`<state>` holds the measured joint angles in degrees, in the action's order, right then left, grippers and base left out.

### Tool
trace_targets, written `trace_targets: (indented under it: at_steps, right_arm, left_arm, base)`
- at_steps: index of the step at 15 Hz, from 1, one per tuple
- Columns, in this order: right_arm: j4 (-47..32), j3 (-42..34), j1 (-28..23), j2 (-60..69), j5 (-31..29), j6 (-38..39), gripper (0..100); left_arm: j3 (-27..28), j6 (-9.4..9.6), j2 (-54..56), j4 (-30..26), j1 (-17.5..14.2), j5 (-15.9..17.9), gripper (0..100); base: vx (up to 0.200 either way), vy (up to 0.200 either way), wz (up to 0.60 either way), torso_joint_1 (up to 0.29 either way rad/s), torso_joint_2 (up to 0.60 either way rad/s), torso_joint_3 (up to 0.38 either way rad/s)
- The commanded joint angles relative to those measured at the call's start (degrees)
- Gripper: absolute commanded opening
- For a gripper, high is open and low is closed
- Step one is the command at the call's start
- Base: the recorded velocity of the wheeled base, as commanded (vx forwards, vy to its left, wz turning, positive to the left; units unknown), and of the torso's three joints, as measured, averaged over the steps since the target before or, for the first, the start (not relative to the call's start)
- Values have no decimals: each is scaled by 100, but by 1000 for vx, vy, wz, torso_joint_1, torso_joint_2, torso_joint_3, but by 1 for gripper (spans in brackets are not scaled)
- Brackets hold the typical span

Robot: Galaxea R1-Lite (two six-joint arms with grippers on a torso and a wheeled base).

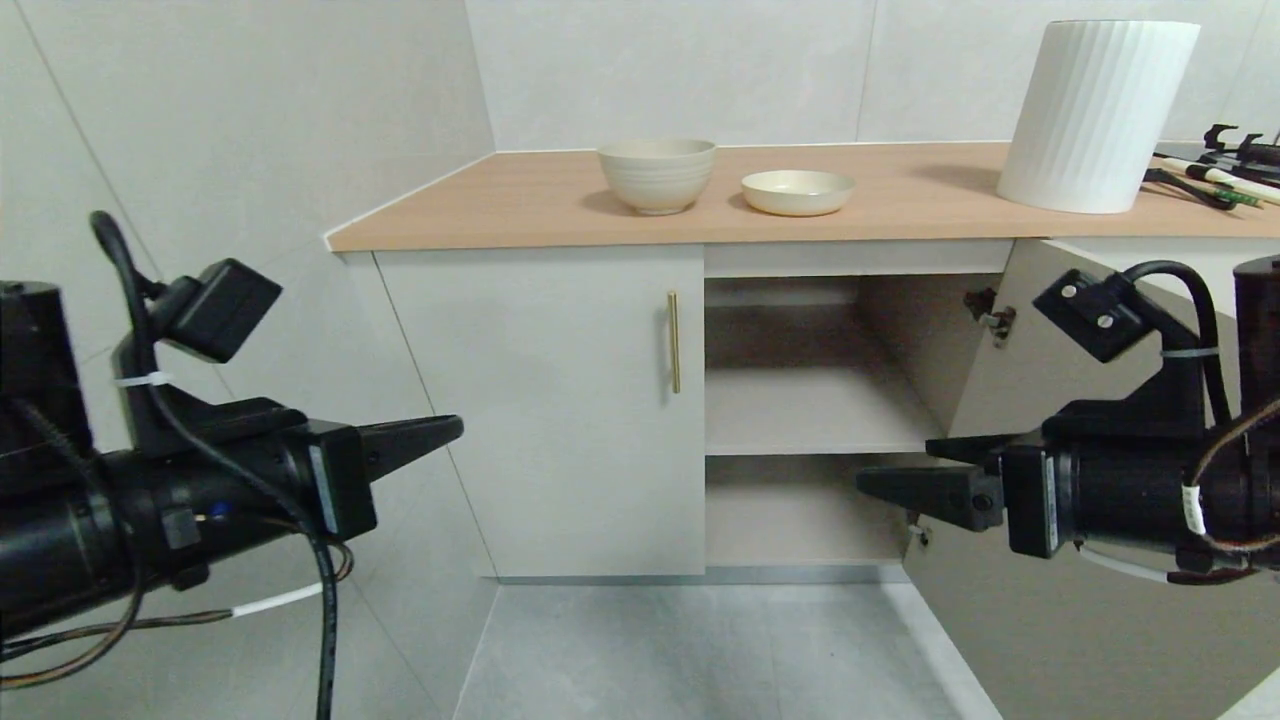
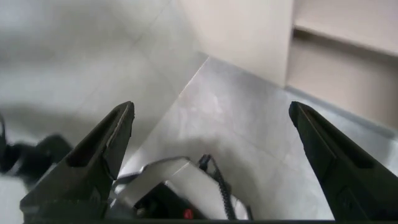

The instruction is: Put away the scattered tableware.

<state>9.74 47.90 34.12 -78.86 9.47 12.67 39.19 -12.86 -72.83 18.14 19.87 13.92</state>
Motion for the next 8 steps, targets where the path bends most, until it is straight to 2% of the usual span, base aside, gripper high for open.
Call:
trace_targets:
  at_steps: [1,3,8]
  right_arm:
    - [-130,273,-169,-165,-16,-1,100]
    - [-455,282,-195,-147,-139,8,100]
    - [-561,255,-195,108,-393,17,100]
  left_arm:
    - [-61,-15,480,-74,-229,32,100]
    - [-26,-15,480,-65,-256,40,100]
    - [18,-15,462,-39,-256,5,100]
  base:
    - [0,0,0,0,0,0]
    - [0,0,0,0,0,0]
    - [0,0,0,0,0,0]
